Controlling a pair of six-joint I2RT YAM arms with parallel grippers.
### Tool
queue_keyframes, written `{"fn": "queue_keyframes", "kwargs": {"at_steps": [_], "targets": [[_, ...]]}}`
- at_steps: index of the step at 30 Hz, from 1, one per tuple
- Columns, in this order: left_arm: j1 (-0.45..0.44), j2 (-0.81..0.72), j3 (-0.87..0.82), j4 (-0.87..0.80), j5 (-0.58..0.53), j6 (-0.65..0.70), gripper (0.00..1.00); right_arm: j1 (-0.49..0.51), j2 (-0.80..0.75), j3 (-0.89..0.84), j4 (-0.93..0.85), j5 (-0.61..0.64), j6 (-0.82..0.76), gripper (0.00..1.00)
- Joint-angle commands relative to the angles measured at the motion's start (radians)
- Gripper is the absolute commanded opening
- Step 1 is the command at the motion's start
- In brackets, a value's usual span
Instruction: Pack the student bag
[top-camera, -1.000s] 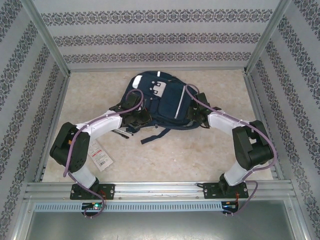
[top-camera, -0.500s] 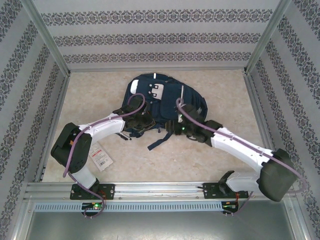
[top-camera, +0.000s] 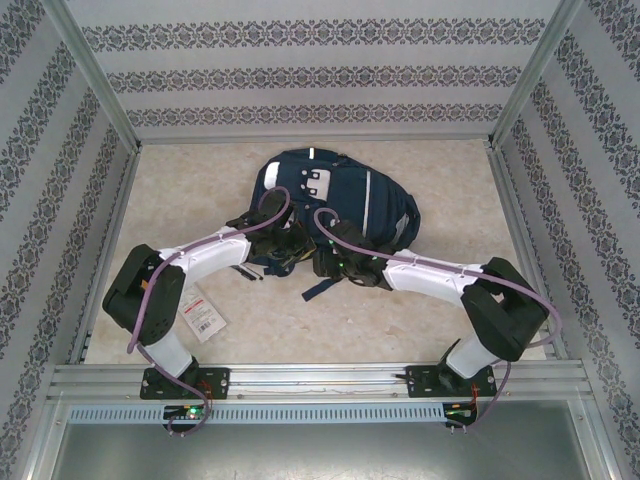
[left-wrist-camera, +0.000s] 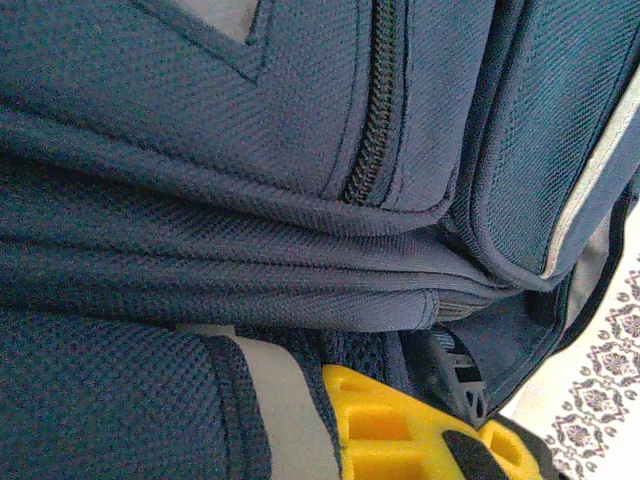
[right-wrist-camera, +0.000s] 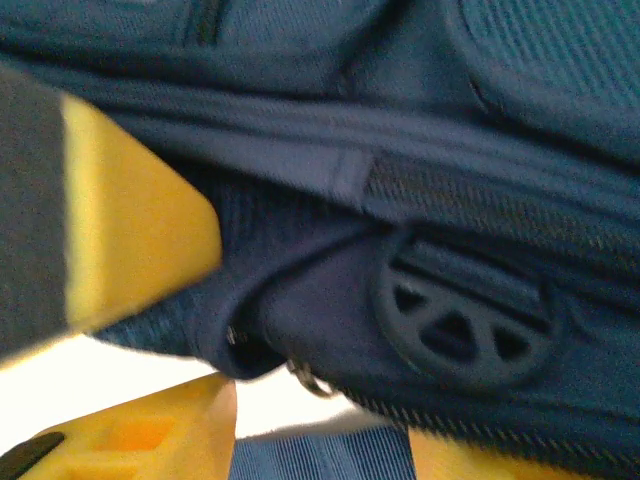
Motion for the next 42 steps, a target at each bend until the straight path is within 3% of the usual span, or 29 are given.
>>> {"fn": "queue_keyframes", "kwargs": {"at_steps": [1,9,15,21,31,42], "targets": [[-0.015,0.006,0.047,0.073,0.091,-0.020,0.00,0.012,0.041,0.021,0.149,0.041,-0.030,0.43],[-0.015,0.008,0.065,0.045,0.097,0.017,0.00,0.035,0.083,0.013,0.200,0.166,-0.075,0.23],[0.002,0.017,0.079,0.008,0.088,0.071,0.00,0.032,0.031,-0.037,0.157,0.149,-0.058,0.14],[0.028,0.009,0.076,-0.060,0.022,0.158,0.00,-0.014,-0.056,-0.100,0.103,0.043,-0.010,0.04],[0.081,0.029,0.076,-0.065,-0.005,0.273,0.00,-0.143,-0.160,-0.190,0.040,-0.224,0.091,0.04],[0.146,0.058,0.136,-0.152,0.005,0.446,0.00,-0.287,-0.294,-0.270,-0.124,-0.208,0.097,0.03]]}}
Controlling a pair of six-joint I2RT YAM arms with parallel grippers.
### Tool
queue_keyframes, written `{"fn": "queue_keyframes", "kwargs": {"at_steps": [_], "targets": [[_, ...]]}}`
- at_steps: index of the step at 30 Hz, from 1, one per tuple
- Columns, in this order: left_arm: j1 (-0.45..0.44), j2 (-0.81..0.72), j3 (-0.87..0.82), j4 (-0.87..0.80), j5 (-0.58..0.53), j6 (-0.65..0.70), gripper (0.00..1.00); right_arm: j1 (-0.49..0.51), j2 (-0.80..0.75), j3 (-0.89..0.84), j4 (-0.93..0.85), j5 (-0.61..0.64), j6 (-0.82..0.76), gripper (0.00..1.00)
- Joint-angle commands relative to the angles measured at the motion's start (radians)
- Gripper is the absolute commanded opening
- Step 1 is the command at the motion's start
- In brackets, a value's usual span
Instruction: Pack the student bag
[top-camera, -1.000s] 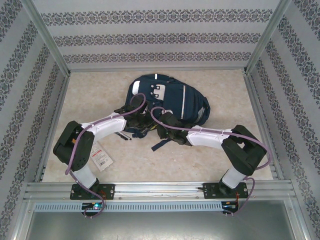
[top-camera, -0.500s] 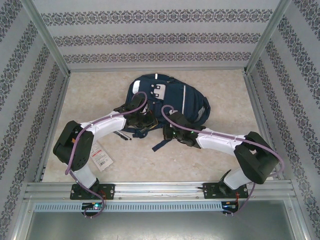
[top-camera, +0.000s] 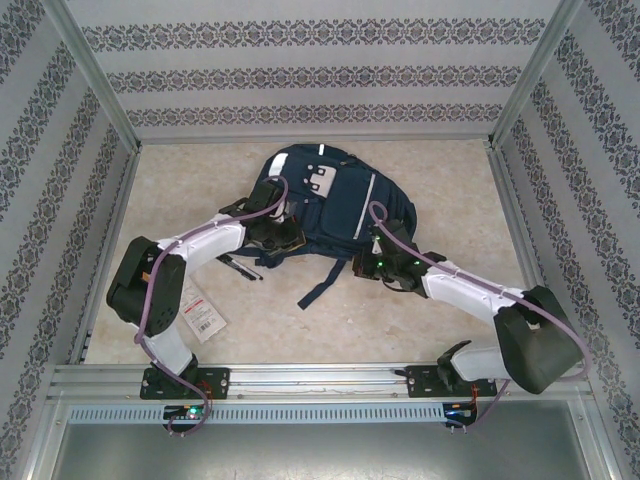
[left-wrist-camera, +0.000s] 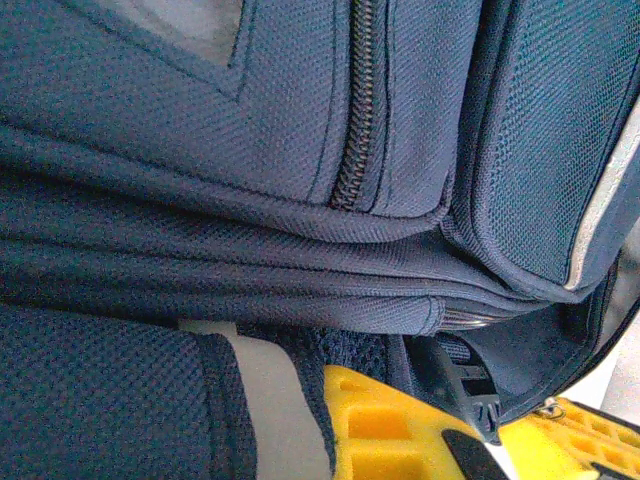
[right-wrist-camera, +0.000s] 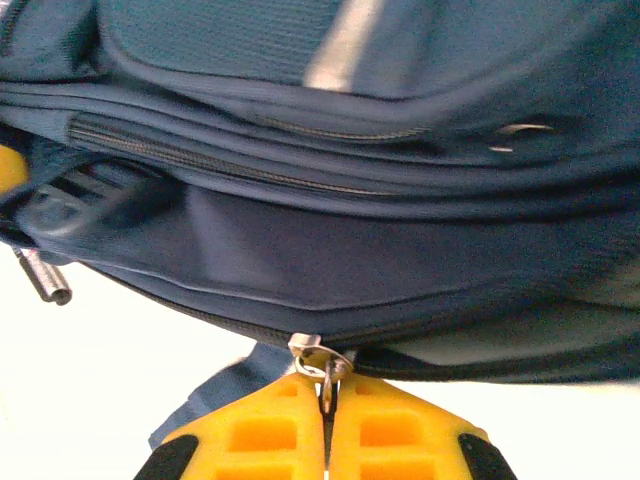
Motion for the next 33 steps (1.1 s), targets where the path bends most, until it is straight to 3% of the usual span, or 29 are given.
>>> {"fn": "queue_keyframes", "kwargs": {"at_steps": [1,10,16,17,20,21,25,33], "targets": [[0.042,0.012,0.052,-0.031,-0.023,0.124,0.00,-0.033,-0.057,-0.044,-0.127,0.029,0.007,0.03],[0.080,0.087,0.137,-0.095,0.006,0.299,0.00,-0.065,-0.162,-0.113,-0.186,0.024,-0.067,0.00],[0.133,0.182,0.285,-0.182,-0.016,0.315,0.00,-0.070,-0.178,-0.143,-0.155,-0.096,-0.111,0.00],[0.140,0.196,0.303,-0.177,-0.016,0.299,0.03,-0.070,-0.169,-0.138,-0.154,-0.112,-0.116,0.00],[0.147,0.226,0.345,-0.151,-0.002,0.250,0.33,-0.068,-0.136,-0.125,-0.126,-0.164,-0.101,0.00],[0.147,0.231,0.358,-0.155,0.018,0.232,0.39,-0.068,-0.127,-0.121,-0.106,-0.184,-0.088,0.00],[0.146,0.178,0.317,-0.148,0.089,0.146,0.49,-0.054,-0.116,-0.109,-0.055,-0.213,-0.037,0.00],[0.086,-0.108,-0.124,0.044,0.082,-0.143,0.59,0.017,-0.083,-0.055,-0.010,-0.233,0.006,0.00]]}}
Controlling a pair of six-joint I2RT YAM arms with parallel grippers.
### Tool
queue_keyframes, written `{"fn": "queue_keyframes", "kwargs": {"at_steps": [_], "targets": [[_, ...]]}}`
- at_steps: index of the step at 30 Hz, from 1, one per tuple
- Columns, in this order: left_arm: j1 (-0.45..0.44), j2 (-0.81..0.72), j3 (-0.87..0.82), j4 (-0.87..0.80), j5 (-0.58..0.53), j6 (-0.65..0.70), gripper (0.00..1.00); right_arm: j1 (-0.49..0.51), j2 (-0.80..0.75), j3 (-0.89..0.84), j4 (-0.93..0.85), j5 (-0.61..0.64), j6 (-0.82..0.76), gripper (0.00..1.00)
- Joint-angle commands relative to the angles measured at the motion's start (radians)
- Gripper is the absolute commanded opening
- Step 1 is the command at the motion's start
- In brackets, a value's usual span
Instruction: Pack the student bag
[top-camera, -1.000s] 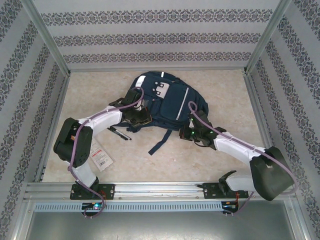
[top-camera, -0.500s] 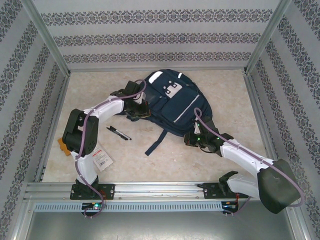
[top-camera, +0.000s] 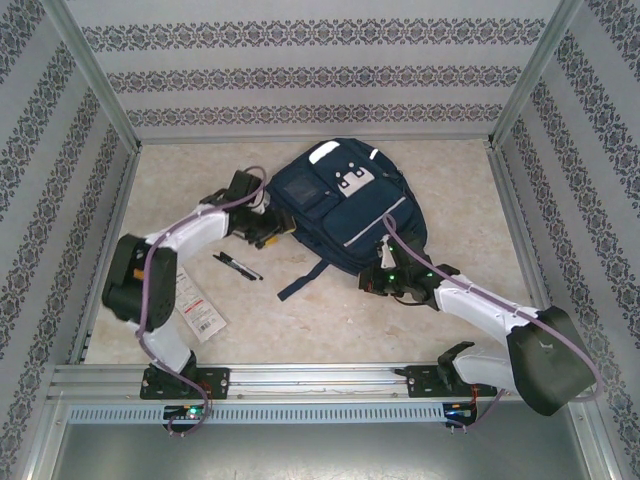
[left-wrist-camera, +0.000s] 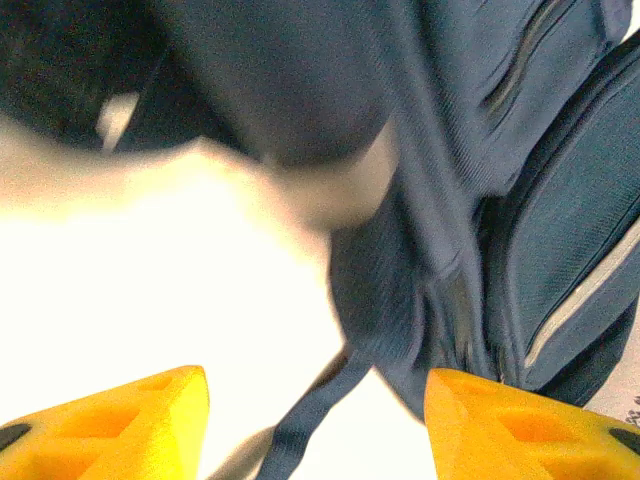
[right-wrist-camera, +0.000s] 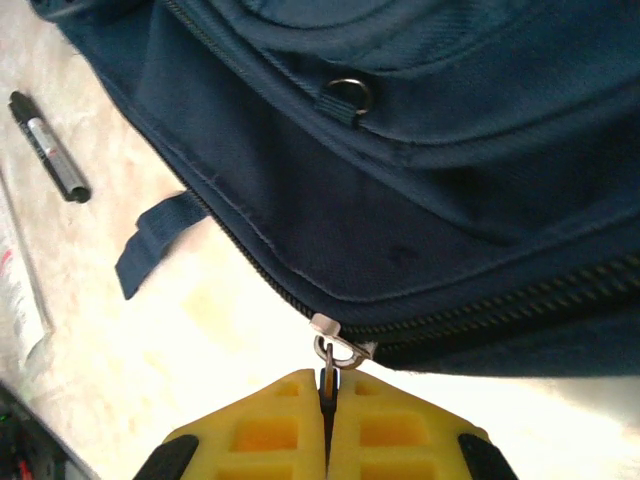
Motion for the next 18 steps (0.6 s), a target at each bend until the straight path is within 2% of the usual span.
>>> {"fn": "queue_keyframes", "kwargs": {"at_steps": [1,8,14,16,17,18], "targets": [[-0.059,-0.089,-0.114,0.124,-0.006,-0.167,0.60,0.041,0.023,0.052,0.027,-0.046,0.024,0.00],[-0.209,-0.136,-0.148,0.240,-0.164,-0.292,0.63,0.099,0.050,0.078,0.054,-0.052,0.036,0.00],[-0.232,-0.075,-0.225,0.366,-0.212,-0.440,0.61,0.143,0.077,0.065,0.127,-0.049,0.080,0.00],[-0.234,-0.057,-0.221,0.362,-0.234,-0.428,0.58,0.163,0.090,0.067,0.139,-0.044,0.088,0.00],[-0.234,-0.045,-0.217,0.352,-0.246,-0.413,0.55,0.169,0.097,0.071,0.138,-0.046,0.090,0.00],[-0.230,-0.033,-0.207,0.345,-0.256,-0.386,0.47,0.171,0.102,0.074,0.131,-0.047,0.093,0.00]]}}
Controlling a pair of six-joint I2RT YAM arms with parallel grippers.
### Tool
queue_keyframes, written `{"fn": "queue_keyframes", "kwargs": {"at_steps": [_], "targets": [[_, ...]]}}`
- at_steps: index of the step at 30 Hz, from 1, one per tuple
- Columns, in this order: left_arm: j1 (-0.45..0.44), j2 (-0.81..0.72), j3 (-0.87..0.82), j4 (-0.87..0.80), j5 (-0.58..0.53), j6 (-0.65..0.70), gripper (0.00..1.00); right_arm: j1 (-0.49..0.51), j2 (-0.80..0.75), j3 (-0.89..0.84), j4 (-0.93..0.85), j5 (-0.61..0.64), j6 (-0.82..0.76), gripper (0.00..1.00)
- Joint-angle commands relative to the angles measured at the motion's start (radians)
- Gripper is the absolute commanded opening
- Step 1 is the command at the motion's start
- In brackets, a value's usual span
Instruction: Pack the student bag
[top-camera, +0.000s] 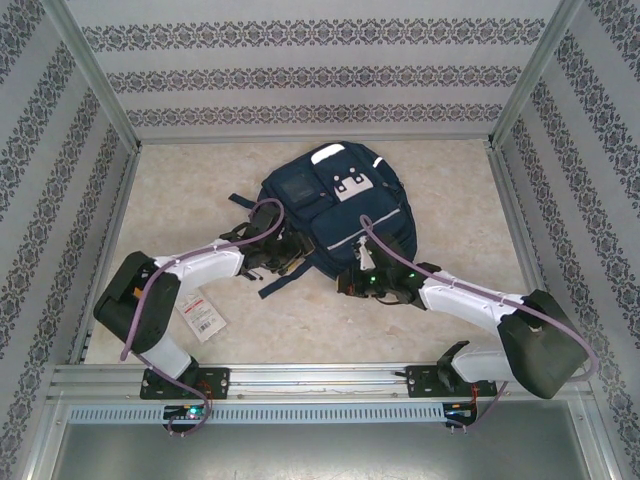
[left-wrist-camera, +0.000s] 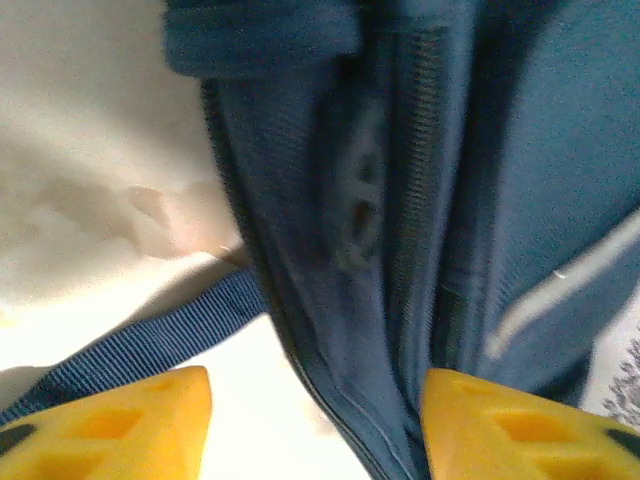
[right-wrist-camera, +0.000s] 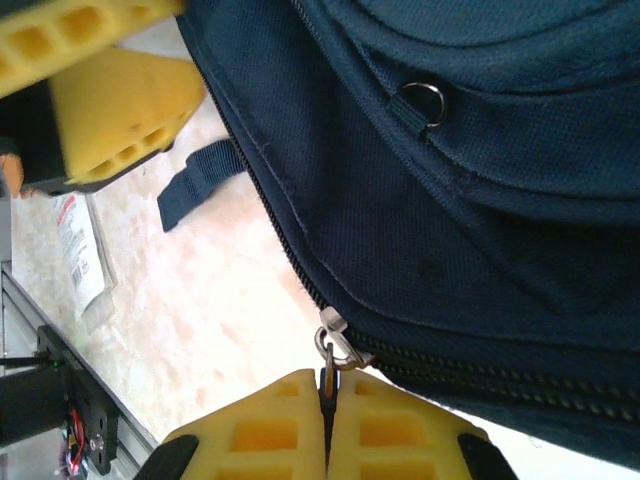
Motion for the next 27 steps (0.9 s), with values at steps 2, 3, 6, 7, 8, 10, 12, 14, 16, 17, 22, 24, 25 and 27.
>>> {"fn": "queue_keyframes", "kwargs": {"at_steps": [2,3,6,7,8,10,12,14,16,17,22,24,25,27], "targets": [[0.020,0.049,0.037,0.000,-0.075,0.058,0.29,0.017,0.011,0.024,-0.007,0.002,0.032,0.00],[0.038,0.061,0.057,-0.032,-0.073,0.091,0.19,0.017,0.003,0.021,-0.030,0.023,0.035,0.00],[0.095,0.075,0.096,-0.080,-0.043,0.168,0.00,0.010,-0.023,0.009,-0.081,0.042,0.042,0.00],[0.110,0.076,0.106,-0.098,-0.031,0.188,0.00,0.004,-0.032,0.006,-0.099,0.043,0.040,0.00],[0.128,0.077,0.120,-0.120,-0.023,0.216,0.00,-0.002,-0.045,0.003,-0.121,0.051,0.041,0.00],[0.158,0.078,0.153,-0.173,-0.012,0.274,0.00,-0.025,-0.071,-0.008,-0.166,0.074,0.042,0.00],[0.183,0.080,0.191,-0.224,-0.007,0.341,0.00,-0.065,-0.097,-0.023,-0.205,0.099,0.035,0.00],[0.200,0.085,0.218,-0.246,0.001,0.414,0.00,-0.099,-0.117,-0.025,-0.266,0.149,0.018,0.00],[0.215,0.099,0.246,-0.261,0.014,0.484,0.00,-0.112,-0.135,-0.013,-0.336,0.215,-0.017,0.00],[0.227,0.114,0.266,-0.270,0.039,0.528,0.00,-0.116,-0.143,-0.008,-0.363,0.243,-0.037,0.00],[0.297,0.254,0.421,-0.387,0.132,0.654,0.00,-0.115,-0.140,-0.005,-0.346,0.183,-0.091,0.00],[0.334,0.321,0.497,-0.436,0.150,0.660,0.01,-0.097,-0.124,0.001,-0.322,0.149,-0.093,0.00],[0.352,0.347,0.526,-0.442,0.167,0.654,0.08,-0.084,-0.113,0.007,-0.306,0.131,-0.092,0.00],[0.383,0.373,0.565,-0.441,0.197,0.621,0.15,-0.054,-0.089,0.020,-0.261,0.086,-0.077,0.00]]}}
